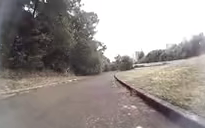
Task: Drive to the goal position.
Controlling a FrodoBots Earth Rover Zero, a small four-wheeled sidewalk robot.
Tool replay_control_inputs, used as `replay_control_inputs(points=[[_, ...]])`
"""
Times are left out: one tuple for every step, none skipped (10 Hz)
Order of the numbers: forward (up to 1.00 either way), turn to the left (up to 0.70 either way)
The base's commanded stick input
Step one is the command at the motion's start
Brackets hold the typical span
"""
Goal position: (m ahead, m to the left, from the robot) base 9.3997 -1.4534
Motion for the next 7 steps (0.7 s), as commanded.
replay_control_inputs(points=[[0.45, 0.00], [0.45, 0.00], [0.45, 0.00], [0.45, 0.00], [0.45, 0.00], [0.45, 0.00], [0.45, 0.00]])
